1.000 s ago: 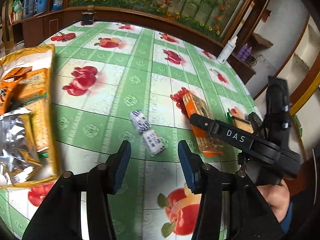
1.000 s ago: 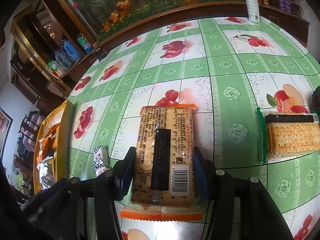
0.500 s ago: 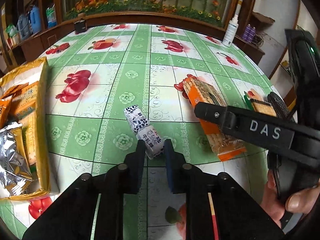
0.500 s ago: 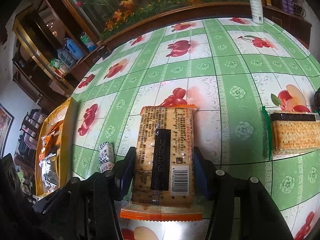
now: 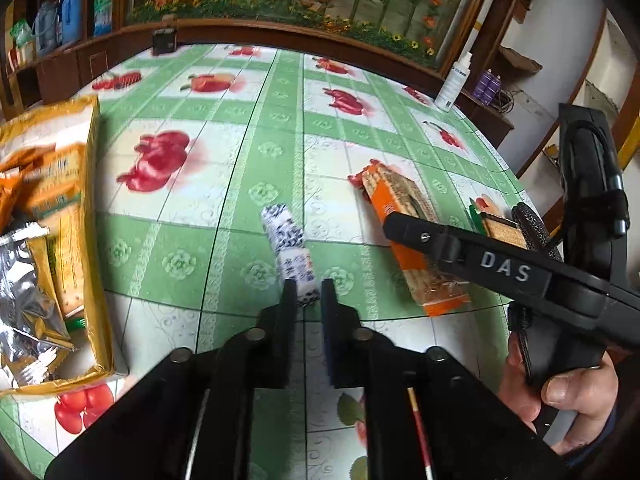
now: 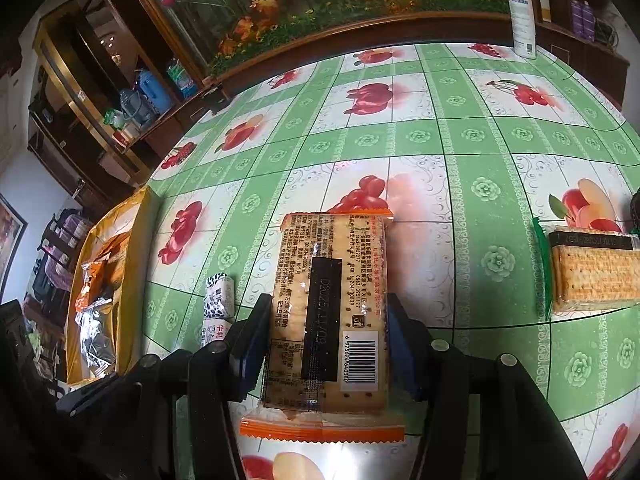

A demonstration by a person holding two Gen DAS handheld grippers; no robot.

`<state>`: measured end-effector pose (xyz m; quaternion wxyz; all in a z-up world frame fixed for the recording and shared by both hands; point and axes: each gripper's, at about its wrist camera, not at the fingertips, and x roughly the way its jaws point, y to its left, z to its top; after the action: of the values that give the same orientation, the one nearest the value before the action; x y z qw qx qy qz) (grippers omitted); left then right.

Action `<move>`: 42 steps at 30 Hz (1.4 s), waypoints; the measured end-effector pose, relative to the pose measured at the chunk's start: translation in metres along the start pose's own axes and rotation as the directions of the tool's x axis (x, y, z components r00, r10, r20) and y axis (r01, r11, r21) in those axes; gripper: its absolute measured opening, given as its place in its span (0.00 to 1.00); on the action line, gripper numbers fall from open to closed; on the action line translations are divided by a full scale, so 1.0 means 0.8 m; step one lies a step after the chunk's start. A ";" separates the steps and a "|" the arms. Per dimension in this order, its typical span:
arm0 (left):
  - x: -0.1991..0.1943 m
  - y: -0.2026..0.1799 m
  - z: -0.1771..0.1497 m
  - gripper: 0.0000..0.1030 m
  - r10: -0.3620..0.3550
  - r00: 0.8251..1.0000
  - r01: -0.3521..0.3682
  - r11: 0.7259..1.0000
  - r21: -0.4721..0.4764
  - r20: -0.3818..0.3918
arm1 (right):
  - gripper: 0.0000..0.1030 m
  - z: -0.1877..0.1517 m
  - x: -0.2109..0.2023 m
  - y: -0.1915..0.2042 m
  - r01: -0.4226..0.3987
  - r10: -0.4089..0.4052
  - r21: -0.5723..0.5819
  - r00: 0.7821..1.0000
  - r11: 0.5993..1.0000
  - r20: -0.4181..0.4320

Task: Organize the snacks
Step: 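Grasp a white-blue candy pack with left tool while right tool holds the cracker pack, then carry the candy pack and cracker pack over the box with both tools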

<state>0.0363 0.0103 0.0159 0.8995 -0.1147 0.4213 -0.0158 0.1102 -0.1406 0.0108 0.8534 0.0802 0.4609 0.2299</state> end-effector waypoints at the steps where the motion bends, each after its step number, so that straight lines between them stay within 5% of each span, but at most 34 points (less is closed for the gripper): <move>1: 0.001 -0.005 0.000 0.18 0.020 1.000 -0.020 1.000 0.019 0.005 | 0.54 0.000 -0.001 0.000 0.001 -0.001 0.002 1.000 1.000 0.003; 12: 0.033 -0.014 0.001 0.19 0.139 0.990 -0.137 0.987 0.086 -0.012 | 0.54 0.000 -0.007 0.005 -0.013 0.013 -0.006 1.000 1.000 0.012; 17: 0.028 -0.006 -0.001 0.16 0.137 0.991 -0.137 0.987 0.079 0.000 | 0.54 -0.001 -0.008 0.008 -0.019 0.019 -0.017 1.000 1.000 0.015; 42: -0.046 0.027 0.004 0.16 0.254 0.945 -0.269 0.962 0.049 0.208 | 0.54 -0.016 -0.014 0.050 -0.063 0.068 -0.120 0.997 0.991 0.042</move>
<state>0.0132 0.0362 0.0411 0.9351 -0.0243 0.3394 0.0991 0.0821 -0.1114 0.0260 0.8590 0.0498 0.4238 0.2828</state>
